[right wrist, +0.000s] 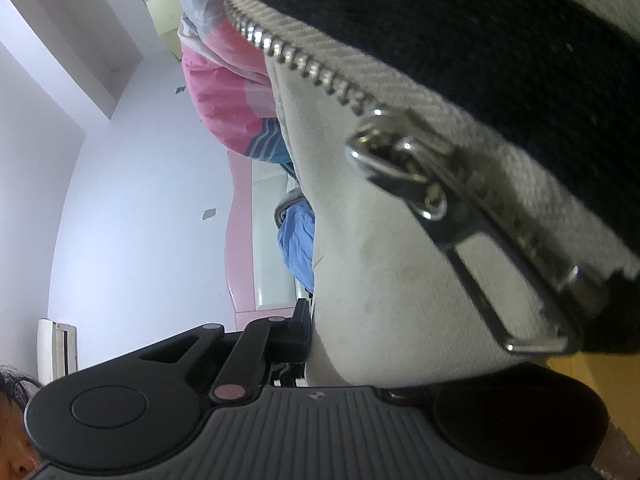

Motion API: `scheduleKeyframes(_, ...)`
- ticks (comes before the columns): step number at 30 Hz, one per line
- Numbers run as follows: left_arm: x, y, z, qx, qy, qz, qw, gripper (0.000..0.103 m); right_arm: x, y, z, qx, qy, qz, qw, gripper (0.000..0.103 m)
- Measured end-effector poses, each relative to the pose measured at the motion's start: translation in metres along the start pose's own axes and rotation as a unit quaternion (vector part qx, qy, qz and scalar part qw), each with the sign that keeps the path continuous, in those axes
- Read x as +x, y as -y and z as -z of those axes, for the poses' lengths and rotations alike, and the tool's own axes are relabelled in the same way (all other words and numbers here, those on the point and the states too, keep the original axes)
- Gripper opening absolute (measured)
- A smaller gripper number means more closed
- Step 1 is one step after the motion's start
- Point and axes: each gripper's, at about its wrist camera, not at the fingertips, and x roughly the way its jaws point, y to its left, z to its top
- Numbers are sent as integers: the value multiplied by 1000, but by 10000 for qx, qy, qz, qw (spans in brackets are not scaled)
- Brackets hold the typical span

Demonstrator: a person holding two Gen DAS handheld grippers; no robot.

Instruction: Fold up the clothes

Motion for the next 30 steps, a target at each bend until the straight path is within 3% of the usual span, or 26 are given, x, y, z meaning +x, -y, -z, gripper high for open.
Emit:
scheduleKeyframes(13,44,1,-15,50,-565,-40,9984,14,8,-15,-7,-206,-112,82,9997,7)
scheduleKeyframes(16,48,3,-16,113,-663,-144,9976,13,8,-32,-8,-672,-339,490,9960,10)
scheduleKeyframes(20,51,6,-18,236,-759,-375,9961,13,1,-66,-5,-1582,-766,1470,9734,26)
scheduleKeyframes(21,52,7,-18,279,-777,-471,9955,13,-4,-76,-2,-1871,-842,1821,9616,34)
scheduleKeyframes(24,54,12,-16,503,-793,-659,9934,13,-40,-101,19,-2574,-896,2695,9236,38)
scheduleKeyframes(27,55,17,-13,748,-776,-804,9909,14,-67,-145,38,-2627,-699,3015,9139,39)
scheduleKeyframes(30,55,19,-12,817,-787,-908,9894,14,-163,-131,47,-2755,-265,3327,9015,40)
